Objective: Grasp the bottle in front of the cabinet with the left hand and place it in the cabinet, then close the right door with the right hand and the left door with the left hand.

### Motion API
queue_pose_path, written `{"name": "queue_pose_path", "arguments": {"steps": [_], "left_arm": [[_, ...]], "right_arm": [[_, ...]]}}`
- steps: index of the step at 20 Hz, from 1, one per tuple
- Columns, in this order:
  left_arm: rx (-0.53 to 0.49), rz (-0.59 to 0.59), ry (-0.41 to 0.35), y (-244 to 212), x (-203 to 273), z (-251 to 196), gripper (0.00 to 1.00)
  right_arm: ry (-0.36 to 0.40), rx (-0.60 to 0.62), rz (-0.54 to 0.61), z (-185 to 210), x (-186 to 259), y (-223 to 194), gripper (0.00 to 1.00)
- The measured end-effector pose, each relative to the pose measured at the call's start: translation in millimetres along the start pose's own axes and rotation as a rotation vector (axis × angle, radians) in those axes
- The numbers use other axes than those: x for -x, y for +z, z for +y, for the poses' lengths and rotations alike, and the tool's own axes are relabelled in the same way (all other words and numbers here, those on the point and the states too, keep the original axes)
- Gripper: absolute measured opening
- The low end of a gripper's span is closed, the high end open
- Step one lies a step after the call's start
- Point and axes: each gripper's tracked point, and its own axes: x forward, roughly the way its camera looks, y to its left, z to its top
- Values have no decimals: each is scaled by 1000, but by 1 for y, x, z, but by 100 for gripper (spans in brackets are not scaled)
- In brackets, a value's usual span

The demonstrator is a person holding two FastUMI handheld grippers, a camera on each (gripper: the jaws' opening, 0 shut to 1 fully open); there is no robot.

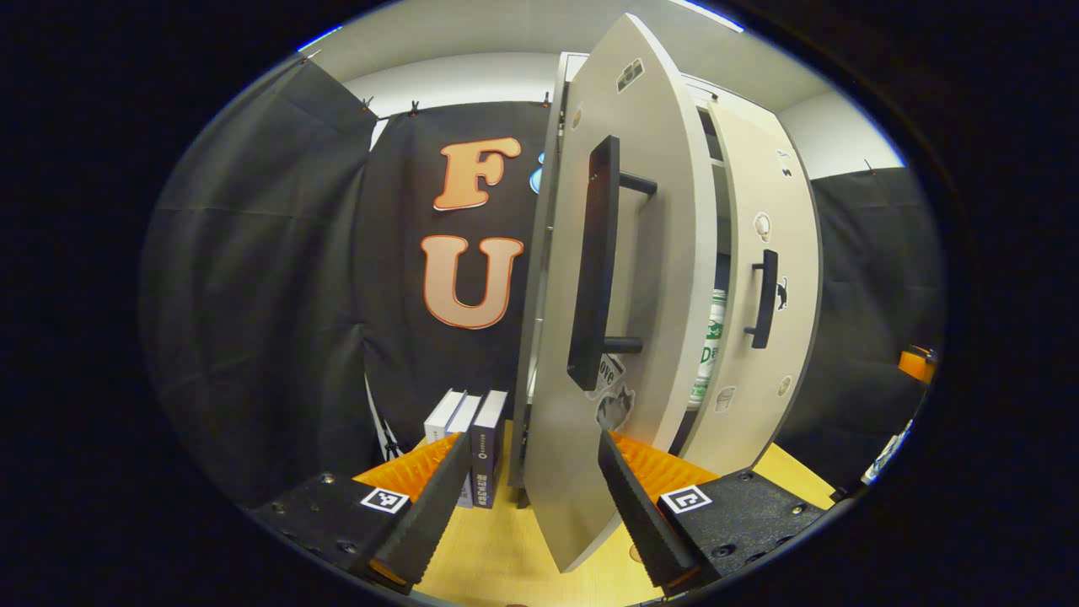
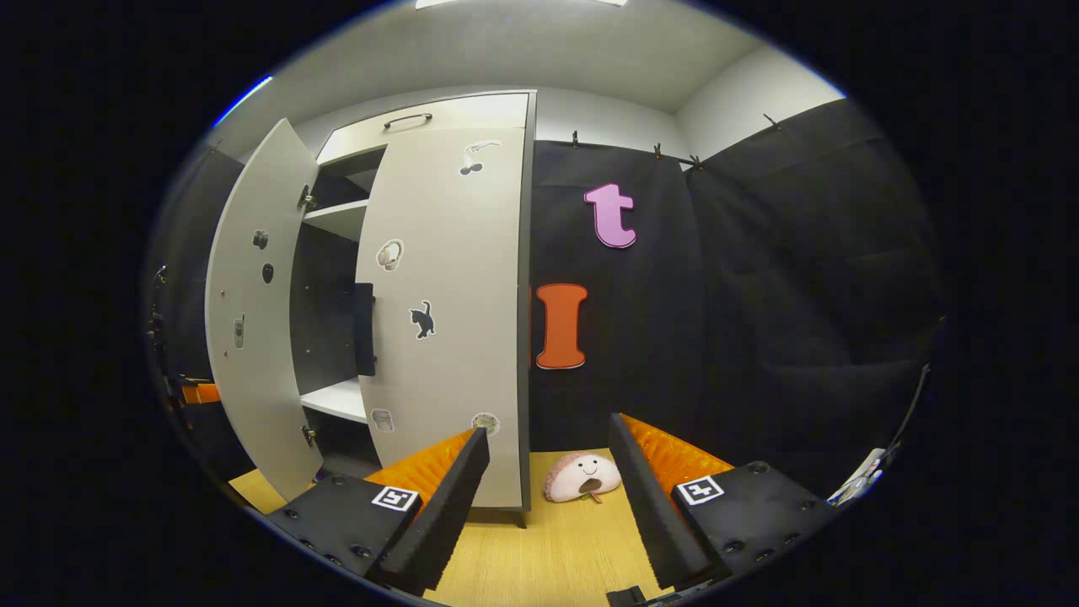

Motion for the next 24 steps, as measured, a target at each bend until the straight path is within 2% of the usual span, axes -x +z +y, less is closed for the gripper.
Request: {"name": "queue_pose_path", "arguments": {"steps": [2,4,6,7,10,11,12,13,15,16,17,20,24], "left_arm": [[4,3,-35,-2,-7,-16,94],[18,5,-65,-3,-15,-31,89],[22,6,-85,-1,-24,-42,93],[19,7,-96,0,-30,-49,89],[17,12,-136,-1,-45,-73,89],[17,12,-152,0,-53,-83,94],[14,10,-170,-1,-61,-93,90],[5,7,-180,1,-69,-102,94],[-15,3,-193,3,-86,-120,90],[-19,0,-199,4,-96,-129,94],[-25,13,-197,2,-103,-135,94],[-32,-1,-182,1,-119,-140,93],[8,3,-187,-2,-127,-142,94]], "right_arm": [[-15,-5,-2,-9,3,-1,95],[-34,-10,4,-17,4,-3,95],[-54,-15,11,-26,8,-6,95],[-63,-17,11,-29,10,-6,95],[-97,-9,9,-42,17,-6,95],[-108,-7,7,-46,19,-4,95],[-118,-5,3,-50,22,-4,95],[-128,-4,-1,-54,25,-2,95],[-152,-4,-5,-63,29,-1,95],[-165,-5,-6,-68,32,-1,100],[-177,-7,-6,-73,34,-1,95],[-216,-12,-4,-87,40,-4,95],[-241,-22,5,-95,39,-7,95]]}}
